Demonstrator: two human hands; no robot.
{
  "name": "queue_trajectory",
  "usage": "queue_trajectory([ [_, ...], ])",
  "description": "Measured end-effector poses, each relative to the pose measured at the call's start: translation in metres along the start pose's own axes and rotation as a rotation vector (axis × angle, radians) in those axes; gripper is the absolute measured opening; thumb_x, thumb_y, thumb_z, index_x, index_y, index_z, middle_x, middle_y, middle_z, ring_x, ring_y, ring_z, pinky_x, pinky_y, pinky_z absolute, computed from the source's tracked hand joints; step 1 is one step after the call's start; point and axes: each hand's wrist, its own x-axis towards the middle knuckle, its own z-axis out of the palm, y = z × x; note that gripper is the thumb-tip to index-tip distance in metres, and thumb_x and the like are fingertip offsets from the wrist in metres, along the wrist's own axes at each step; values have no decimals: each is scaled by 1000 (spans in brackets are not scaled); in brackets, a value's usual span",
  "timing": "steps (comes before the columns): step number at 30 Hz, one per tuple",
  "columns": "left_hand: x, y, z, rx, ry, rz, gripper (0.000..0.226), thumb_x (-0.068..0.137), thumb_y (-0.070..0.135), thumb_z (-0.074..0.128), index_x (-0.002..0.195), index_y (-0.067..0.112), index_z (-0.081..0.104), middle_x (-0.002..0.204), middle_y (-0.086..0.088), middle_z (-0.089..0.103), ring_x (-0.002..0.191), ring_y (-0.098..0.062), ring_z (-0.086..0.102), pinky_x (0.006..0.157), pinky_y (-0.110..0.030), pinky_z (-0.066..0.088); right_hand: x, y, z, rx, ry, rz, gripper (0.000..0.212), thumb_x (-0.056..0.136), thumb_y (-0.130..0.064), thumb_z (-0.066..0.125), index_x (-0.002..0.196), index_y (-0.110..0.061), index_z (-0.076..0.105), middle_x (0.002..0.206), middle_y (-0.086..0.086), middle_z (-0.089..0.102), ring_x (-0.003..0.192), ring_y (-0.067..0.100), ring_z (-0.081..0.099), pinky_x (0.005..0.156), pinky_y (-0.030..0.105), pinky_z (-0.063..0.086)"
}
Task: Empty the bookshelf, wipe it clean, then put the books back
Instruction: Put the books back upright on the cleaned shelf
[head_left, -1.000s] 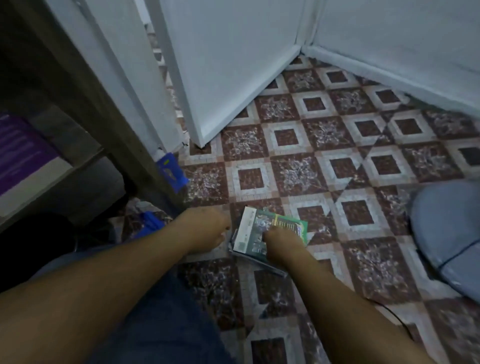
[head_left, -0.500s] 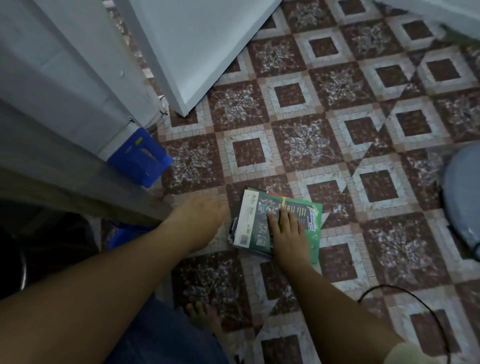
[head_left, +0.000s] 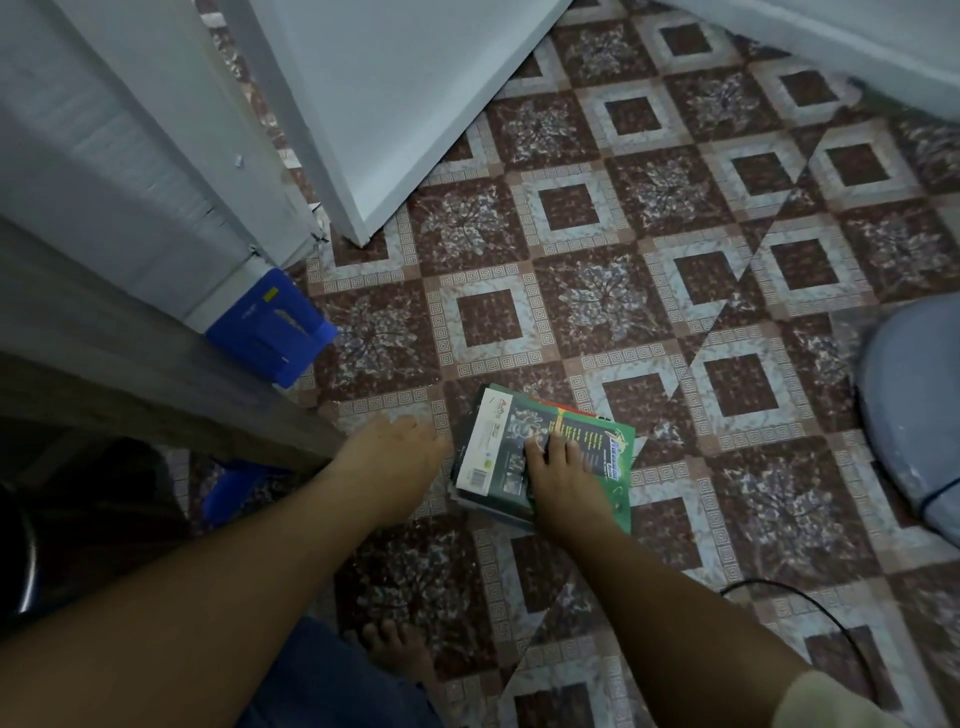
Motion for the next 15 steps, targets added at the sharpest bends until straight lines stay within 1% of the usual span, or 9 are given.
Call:
queue_trajectory([
  [2,-4,2,-3,-41,-6,-2,44,96,23,50,138,19,37,131,-4,46,118,-23,45,96,-37,41,2,-3,-10,-5,-16,11,63,93,-15,55,146,-7,23,144,26,32,130,41,39,97,47,48],
  [4,-11,4,-6,-106,-3,-20,42,96,21,50,136,19,38,130,-4,46,116,-22,45,94,-36,43,1,-7,-25,-28,-24,44,55,93,-15,52,143,-6,30,138,22,43,121,37,49,90,44,51],
  [7,-22,6,-13,-225,11,-70,42,95,19,52,135,18,39,129,-3,45,116,-21,46,92,-36,47,-8,-13,-56,-22,19,84,37,91,-11,50,128,-9,49,121,13,60,105,32,61,80,40,50],
  [9,-31,6,-21,-282,49,-103,48,94,19,53,139,18,35,135,-2,43,120,-20,45,96,-35,46,-18,-15,-83,9,35,84,31,92,-9,50,123,-9,54,113,10,64,100,30,64,71,36,47],
  [10,-33,5,-24,-299,62,-113,53,94,19,53,143,18,31,139,-2,41,124,-20,43,98,-35,45,-22,-16,-95,27,20,75,29,92,-10,51,121,-10,56,111,10,64,98,30,63,69,35,46],
  [13,-50,8,-44,-297,102,-145,65,95,20,54,150,16,19,148,-3,32,132,-21,37,102,-34,41,-47,-23,-137,66,-94,1,26,89,-17,59,114,-10,62,105,9,63,87,26,59,72,36,50],
  [15,-67,13,-60,-254,158,-175,71,93,24,60,150,15,19,148,-4,33,132,-21,37,103,-35,41,-71,-35,-164,65,-182,-58,28,89,-19,60,115,-10,62,108,10,64,88,26,59,79,37,54],
])
